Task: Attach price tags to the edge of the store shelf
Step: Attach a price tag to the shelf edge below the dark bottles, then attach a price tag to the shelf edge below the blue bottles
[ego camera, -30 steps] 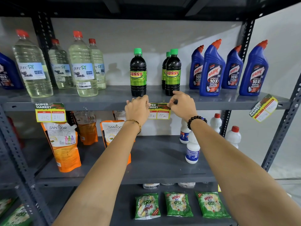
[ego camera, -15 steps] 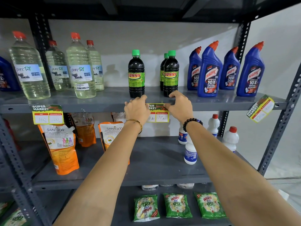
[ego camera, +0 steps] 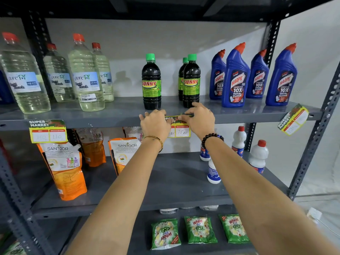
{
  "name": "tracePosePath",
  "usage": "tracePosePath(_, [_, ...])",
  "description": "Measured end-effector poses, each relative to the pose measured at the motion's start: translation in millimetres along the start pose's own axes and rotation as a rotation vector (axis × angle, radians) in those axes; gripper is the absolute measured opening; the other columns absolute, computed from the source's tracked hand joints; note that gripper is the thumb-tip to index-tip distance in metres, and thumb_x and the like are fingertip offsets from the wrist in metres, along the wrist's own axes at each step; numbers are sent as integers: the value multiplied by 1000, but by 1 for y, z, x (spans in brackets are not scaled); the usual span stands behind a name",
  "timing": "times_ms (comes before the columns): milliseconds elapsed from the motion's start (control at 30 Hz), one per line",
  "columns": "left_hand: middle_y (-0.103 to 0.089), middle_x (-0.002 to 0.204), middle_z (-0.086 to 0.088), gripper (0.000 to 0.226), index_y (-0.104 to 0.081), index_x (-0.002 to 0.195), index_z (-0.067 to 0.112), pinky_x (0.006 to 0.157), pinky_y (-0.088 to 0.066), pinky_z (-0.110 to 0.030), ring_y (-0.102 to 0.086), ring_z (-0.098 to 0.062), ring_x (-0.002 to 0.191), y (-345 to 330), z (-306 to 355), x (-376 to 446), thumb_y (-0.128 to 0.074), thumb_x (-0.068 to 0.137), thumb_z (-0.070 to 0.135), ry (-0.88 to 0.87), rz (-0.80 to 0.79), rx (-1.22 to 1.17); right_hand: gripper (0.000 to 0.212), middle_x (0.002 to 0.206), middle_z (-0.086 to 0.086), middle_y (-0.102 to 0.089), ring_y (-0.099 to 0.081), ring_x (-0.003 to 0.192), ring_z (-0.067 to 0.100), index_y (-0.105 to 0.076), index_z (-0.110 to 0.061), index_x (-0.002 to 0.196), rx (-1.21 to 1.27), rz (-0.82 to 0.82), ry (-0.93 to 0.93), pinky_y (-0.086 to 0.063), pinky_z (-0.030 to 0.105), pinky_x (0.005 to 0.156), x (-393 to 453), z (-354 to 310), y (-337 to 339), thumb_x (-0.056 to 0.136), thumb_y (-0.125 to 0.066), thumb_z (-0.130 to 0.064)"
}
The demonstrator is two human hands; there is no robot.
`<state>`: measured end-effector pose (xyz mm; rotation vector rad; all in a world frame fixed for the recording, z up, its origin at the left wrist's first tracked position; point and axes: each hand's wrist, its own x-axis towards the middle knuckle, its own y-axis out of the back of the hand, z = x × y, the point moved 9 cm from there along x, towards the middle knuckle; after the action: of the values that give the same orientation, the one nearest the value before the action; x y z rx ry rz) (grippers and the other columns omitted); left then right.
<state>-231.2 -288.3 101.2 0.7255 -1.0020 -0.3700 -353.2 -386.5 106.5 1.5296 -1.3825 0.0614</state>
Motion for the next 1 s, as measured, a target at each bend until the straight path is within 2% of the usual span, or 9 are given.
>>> tracePosePath(100, [-69,110,-12,32,-64,111,15,97,-41,-47,-57,-37,106,-2,1,0,-61,88,37,-9,-4,11,29,136,7,-54,-53,119,25,-72,-14,98,0,4,8,-31,51,109,0,1,-2,80,-67,-37])
tracePosePath(200, [-69,112,-12,33,-63,113,13,101,-37,-49,-54,-37,110,-5,1,0,-58,90,37,-23,-14,22,35,145,10,-43,-42,131,24,-64,-16,114,-11,-90,40,-17,52,117,-3,5,-7,84,-63,-34])
tracePosePath(300, [-60,129,-11,40,-55,125,12,112,-23,-53,-41,-36,130,-16,6,-5,-52,94,37,-50,-22,41,47,153,10,-28,-28,140,27,-47,-18,132,-63,-138,108,-8,49,120,-14,17,1,88,-60,-30])
tracePosePath(367, [-50,142,-11,46,-48,132,11,118,-14,-54,-29,-35,140,-25,26,-13,-49,95,39,-107,-28,41,48,154,11,-27,-23,143,28,-43,-17,135,-92,-92,118,-9,47,120,-22,35,22,90,-57,-26])
tracePosePath(433, [-44,147,-11,49,-45,136,12,120,-11,-51,-26,-33,142,-36,61,-21,-49,95,39,-183,-39,12,45,153,12,-29,-22,143,28,-44,-15,134,-102,-44,85,-10,45,119,-26,63,46,91,-56,-23])
tracePosePath(633, [-38,151,-10,51,-43,138,15,121,-14,-46,-23,-31,144,-82,200,-44,-53,94,38,-379,-141,-142,40,151,16,-33,-24,141,32,-48,-11,131,-193,93,-19,-18,49,119,-27,169,131,92,-54,-15])
tracePosePath(700, [-37,151,-11,49,-47,135,15,121,-14,-45,-22,-31,144,-98,243,-50,-55,92,37,-415,-151,-193,39,149,16,-35,-27,140,34,-49,-10,130,-224,134,-34,-21,49,118,-24,205,160,91,-53,-12])
tracePosePath(833, [-31,154,-13,44,-56,127,12,121,-11,-44,-17,-33,146,-132,308,-58,-59,91,37,-405,-146,-213,38,146,17,-39,-30,138,34,-50,-11,128,-300,135,-19,-22,47,115,-9,266,200,91,-50,-7])
tracePosePath(1000, [-21,157,-15,38,-65,115,10,122,-7,-44,-12,-33,147,-159,336,-53,-60,90,37,-257,-116,-206,45,151,18,-30,-23,140,36,-40,-16,136,-356,31,65,-20,46,117,17,305,213,93,-48,-9])
